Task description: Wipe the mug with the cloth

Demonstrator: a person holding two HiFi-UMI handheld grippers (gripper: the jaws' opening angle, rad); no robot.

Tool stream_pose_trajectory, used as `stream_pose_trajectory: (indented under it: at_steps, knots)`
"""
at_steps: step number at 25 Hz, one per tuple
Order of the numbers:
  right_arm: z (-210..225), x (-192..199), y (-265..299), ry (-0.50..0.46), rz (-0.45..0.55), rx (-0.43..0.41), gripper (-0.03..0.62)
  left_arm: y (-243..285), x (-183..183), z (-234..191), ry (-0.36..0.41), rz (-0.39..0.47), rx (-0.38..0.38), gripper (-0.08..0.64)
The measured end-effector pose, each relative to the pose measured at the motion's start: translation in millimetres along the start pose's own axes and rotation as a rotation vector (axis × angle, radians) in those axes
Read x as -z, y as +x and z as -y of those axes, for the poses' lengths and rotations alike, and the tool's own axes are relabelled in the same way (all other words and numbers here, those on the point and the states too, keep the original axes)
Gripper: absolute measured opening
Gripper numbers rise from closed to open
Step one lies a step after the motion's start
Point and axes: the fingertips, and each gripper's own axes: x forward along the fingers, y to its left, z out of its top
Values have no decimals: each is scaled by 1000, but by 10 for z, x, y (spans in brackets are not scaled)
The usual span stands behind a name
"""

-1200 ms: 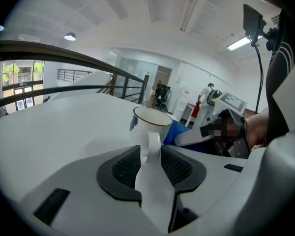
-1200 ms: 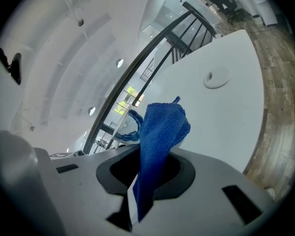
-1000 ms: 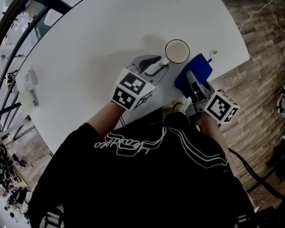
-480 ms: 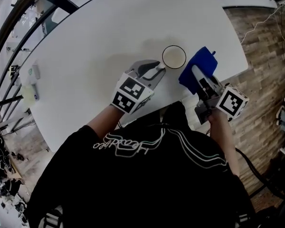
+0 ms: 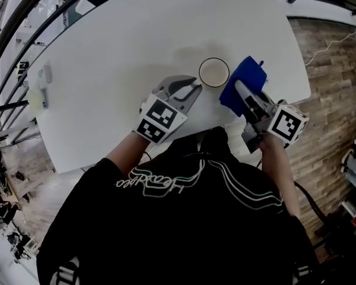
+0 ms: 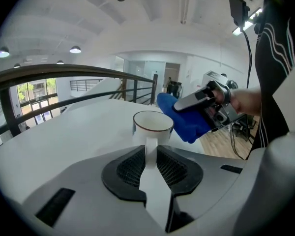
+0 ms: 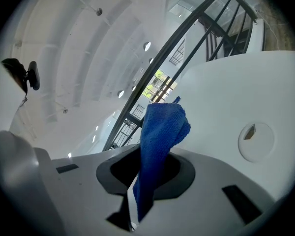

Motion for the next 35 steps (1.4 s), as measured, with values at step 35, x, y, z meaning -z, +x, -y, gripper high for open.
stream_pose_trajectory:
  at_steps: [35]
  knots:
    - [563, 28, 98, -110, -454, -155, 54, 148, -22, 26, 65, -103, -344, 69]
